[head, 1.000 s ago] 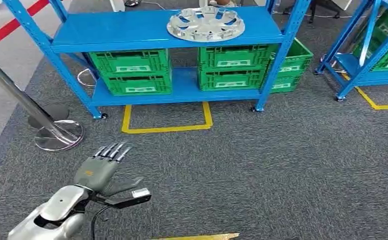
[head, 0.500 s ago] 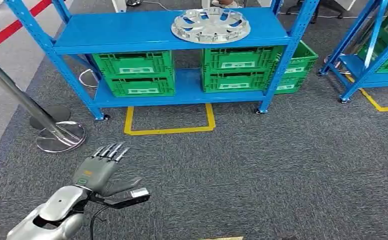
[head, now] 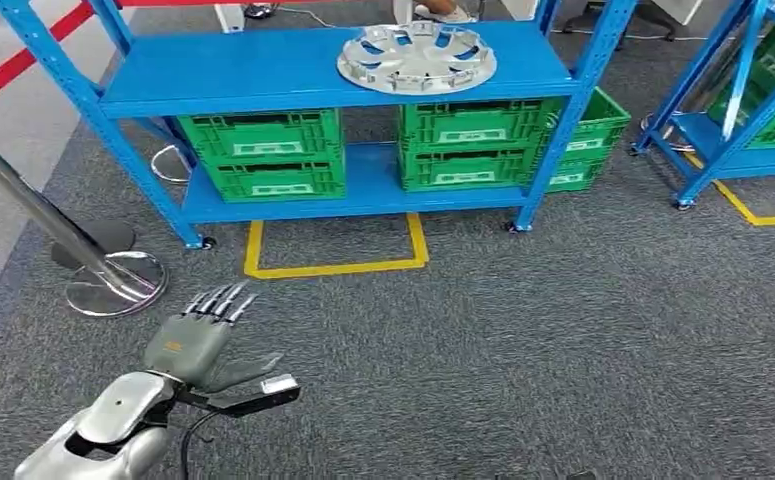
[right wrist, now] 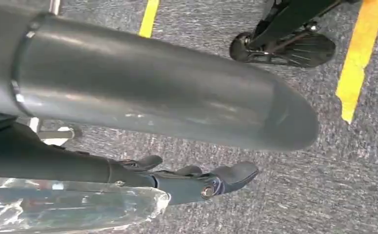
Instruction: Take the parts from the cabinet and place them on the table.
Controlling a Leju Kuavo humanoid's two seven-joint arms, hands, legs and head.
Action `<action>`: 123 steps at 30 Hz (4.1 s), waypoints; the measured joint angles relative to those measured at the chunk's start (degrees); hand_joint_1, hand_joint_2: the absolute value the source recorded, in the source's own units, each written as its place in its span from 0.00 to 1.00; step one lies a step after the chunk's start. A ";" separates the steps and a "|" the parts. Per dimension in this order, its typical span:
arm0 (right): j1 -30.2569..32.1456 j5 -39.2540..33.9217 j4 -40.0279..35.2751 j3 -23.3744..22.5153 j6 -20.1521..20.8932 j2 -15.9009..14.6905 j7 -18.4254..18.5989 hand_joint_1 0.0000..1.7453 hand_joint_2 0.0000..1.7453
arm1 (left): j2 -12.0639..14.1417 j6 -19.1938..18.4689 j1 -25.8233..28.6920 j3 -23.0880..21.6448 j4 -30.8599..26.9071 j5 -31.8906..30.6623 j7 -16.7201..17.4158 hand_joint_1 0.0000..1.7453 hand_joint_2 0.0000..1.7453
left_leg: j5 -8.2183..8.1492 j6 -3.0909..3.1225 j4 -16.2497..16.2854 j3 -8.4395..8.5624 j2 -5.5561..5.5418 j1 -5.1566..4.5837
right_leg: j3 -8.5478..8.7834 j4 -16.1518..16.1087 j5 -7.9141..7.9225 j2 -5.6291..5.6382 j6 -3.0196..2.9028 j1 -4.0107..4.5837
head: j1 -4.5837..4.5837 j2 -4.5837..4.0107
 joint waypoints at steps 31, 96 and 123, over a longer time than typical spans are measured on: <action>0.19 0.00 0.00 0.00 0.17 -0.15 0.68 0.00 0.00 | -0.20 -0.11 0.26 0.22 0.09 0.09 0.20 0.00 0.00 | -0.52 0.78 -0.23 0.59 -0.02 -0.44 | -1.20 -0.02 1.12 0.02 -0.94 1.10 | 0.09 0.00; 0.97 0.00 0.02 0.00 0.74 -0.24 2.78 0.00 0.00 | -0.96 -3.97 0.60 0.61 0.52 9.83 -0.81 0.00 0.00 | 0.02 0.63 -1.47 1.45 -0.13 -0.93 | 0.98 -0.92 0.05 0.03 -2.78 1.18 | 0.26 0.00; 1.15 0.00 0.02 0.00 0.52 -0.28 2.91 0.00 0.00 | -2.38 -5.18 0.88 2.21 0.50 14.91 -1.07 0.00 0.00 | -0.44 1.67 -1.39 1.88 -0.09 -1.02 | 1.69 -1.78 0.03 0.03 -0.97 1.09 | 0.22 0.00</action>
